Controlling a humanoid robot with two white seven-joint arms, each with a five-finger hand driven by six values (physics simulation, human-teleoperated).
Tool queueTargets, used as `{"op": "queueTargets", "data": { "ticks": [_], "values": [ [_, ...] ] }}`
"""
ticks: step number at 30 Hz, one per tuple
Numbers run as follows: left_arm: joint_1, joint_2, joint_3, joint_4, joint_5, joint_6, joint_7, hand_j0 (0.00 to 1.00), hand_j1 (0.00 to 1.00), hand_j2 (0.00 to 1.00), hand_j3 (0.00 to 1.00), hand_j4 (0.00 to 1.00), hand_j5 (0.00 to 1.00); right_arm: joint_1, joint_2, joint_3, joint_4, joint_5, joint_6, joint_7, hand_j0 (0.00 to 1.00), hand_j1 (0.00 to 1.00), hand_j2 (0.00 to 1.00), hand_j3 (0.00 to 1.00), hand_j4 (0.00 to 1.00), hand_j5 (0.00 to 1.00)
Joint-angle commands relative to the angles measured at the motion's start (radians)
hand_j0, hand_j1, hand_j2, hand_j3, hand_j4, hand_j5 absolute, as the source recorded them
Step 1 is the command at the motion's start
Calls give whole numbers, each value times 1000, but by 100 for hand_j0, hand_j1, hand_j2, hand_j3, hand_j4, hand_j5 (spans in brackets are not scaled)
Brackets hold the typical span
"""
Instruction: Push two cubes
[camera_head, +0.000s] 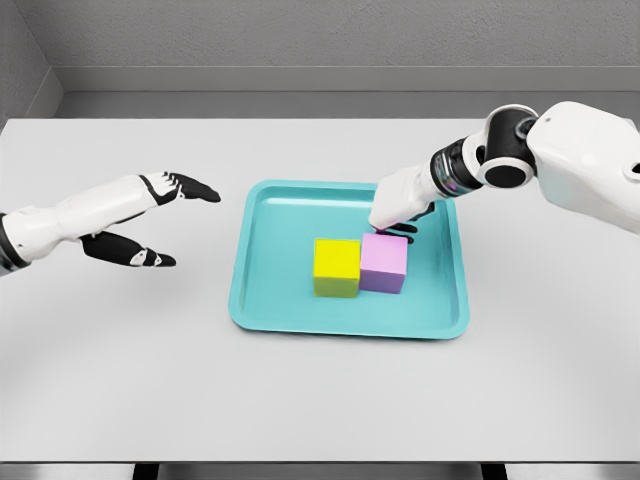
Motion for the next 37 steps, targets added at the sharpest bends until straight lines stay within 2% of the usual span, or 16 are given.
{"op": "queueTargets", "data": {
  "ticks": [1,15,18,20,23,24,26,27,28,29,30,31,32,34,37],
  "values": [
    [0,1,0,1,8,3,0,90,90,90,90,90,90,0,-1,-1,-3,-1,1,0,12,12,12,12,12,12],
    [2,2,2,10,6,3,0,90,90,90,90,90,90,-2,2,-2,-29,-2,6,0,13,13,13,13,13,13],
    [2,2,2,13,6,3,0,90,90,90,90,90,90,-3,2,-8,3,-1,63,0,13,13,13,13,13,13],
    [2,2,3,16,6,3,0,90,90,90,90,90,90,-5,2,-12,43,13,70,0,13,13,13,13,13,13],
    [15,1,27,15,13,3,0,90,90,90,90,90,90,-17,-2,-24,59,30,95,0,13,13,13,13,13,13],
    [23,2,30,13,14,3,0,90,90,90,90,90,90,-18,-11,-65,77,30,92,0,13,13,13,13,13,13],
    [48,13,54,10,11,3,0,89,89,89,89,89,89,-14,-91,-172,75,30,74,0,13,13,13,13,13,13],
    [78,15,83,2,13,3,0,89,89,89,89,89,89,-12,-119,-223,72,28,32,0,13,13,13,13,13,13],
    [91,15,97,4,13,3,0,89,89,89,89,89,89,-2,-182,-289,72,21,-26,0,14,14,14,14,14,14],
    [91,15,97,2,13,3,0,89,89,89,89,89,89,0,-225,-314,74,-4,-77,0,17,17,17,17,17,17],
    [91,15,97,4,13,3,0,88,88,88,88,88,88,15,-291,-337,80,-84,-77,0,25,25,25,25,25,25],
    [91,15,97,2,13,3,0,88,88,88,88,88,88,47,-326,-373,85,-127,-77,0,63,63,63,63,63,63],
    [91,15,97,2,13,3,0,88,88,88,88,88,88,77,-334,-403,124,-130,-77,0,100,100,100,100,100,100],
    [91,15,97,4,11,3,0,88,88,88,88,88,88,86,-346,-406,227,-130,-77,0,100,100,100,100,100,100],
    [92,15,96,5,11,3,0,87,87,87,87,87,87,86,-367,-407,233,-131,-77,0,100,100,100,100,100,100]
  ]
}}
